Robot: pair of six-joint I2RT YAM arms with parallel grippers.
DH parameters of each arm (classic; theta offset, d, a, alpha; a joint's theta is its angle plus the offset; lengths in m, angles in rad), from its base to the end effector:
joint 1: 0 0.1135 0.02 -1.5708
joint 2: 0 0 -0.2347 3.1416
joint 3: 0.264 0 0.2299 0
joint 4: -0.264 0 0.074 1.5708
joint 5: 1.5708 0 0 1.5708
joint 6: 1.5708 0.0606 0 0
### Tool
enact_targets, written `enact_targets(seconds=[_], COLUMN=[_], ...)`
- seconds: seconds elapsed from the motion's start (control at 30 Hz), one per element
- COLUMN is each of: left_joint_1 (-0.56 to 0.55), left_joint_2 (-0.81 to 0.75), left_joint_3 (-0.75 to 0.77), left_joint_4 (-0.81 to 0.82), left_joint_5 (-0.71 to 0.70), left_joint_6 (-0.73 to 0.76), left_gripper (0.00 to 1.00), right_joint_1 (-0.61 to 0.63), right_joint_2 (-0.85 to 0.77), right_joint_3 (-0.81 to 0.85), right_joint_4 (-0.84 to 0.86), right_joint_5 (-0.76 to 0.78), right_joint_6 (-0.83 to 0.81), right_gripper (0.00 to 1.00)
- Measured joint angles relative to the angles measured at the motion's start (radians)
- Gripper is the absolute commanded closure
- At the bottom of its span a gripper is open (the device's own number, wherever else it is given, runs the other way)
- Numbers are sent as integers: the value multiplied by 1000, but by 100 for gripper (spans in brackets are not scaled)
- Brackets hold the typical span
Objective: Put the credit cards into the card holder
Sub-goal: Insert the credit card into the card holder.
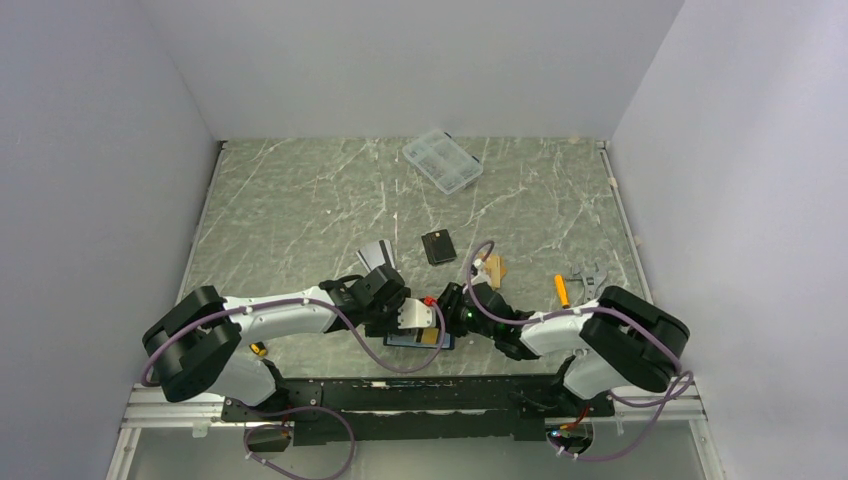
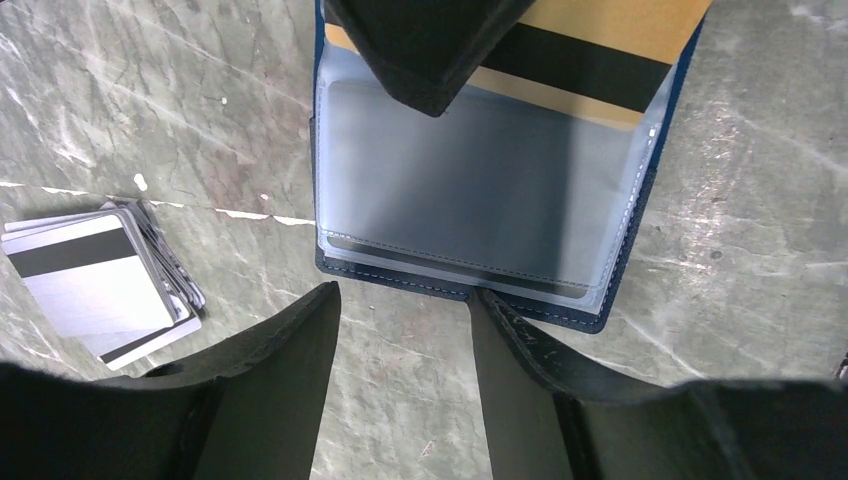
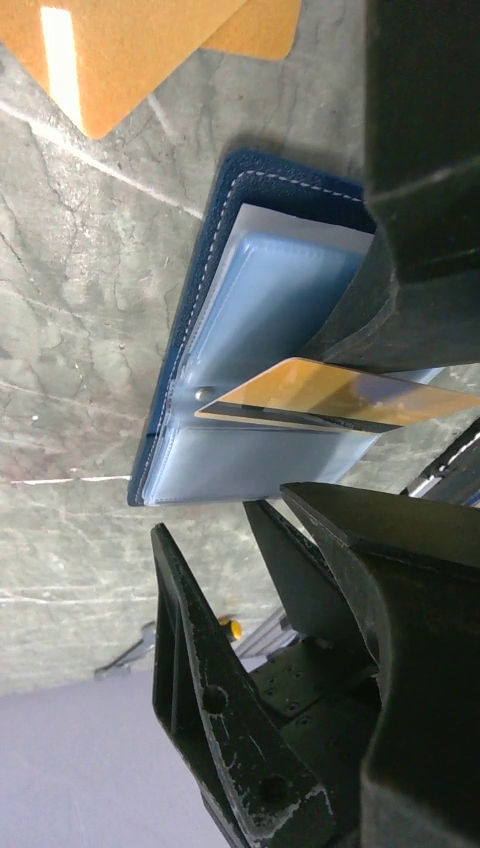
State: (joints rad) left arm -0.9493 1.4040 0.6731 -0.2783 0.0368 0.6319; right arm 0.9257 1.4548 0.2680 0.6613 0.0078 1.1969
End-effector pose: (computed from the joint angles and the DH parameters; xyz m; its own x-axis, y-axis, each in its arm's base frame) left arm 0.1484 -0.2110 0.1276 0.0890 0.8895 -0.4481 0.9559 0.0502 0.2894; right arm 0.1495 0.1979 0.0958 -0.8502 0.4183 -0.3196 -0.0096 0.5947 0.8039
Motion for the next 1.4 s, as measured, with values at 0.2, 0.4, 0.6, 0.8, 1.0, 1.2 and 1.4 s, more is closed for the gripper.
enact_targets(seconds=[0.2,0.4,0.6,0.8,1.0,1.2,1.4], left_joint_1=[-4,-5,-5,-5,-6,-7,-7], left_joint_2=[-5,-6,-6,-6,-6,-6,-6], left_joint_3=[-5,-6,-6,-6,-6,-6,-6], left_joint_4=[1,0,0,-1,-2,-3,-4], left_joint_5=[0,1,0,0,1,2,3], left_joint_6=[-5,-8,-12,-15,-16,-16,-16], left_gripper=[43,44,44,45,46,47,48], right_joint_1=[0,0,0,0,0,0,0], right_joint_2=[-84,-126,-156,-156,-211,-300,-296], right_joint_3=[44,39,39,40,18,-18,-19], right_joint_4=[-201,-266,-292,-323,-340,-384,-378], right_joint_5=[10,8,-43,-96,-93,-44,-11], right_joint_6=[-17,-18,-45,-69,-64,-47,-32], right_gripper=[58,60,60,60,69,100,100])
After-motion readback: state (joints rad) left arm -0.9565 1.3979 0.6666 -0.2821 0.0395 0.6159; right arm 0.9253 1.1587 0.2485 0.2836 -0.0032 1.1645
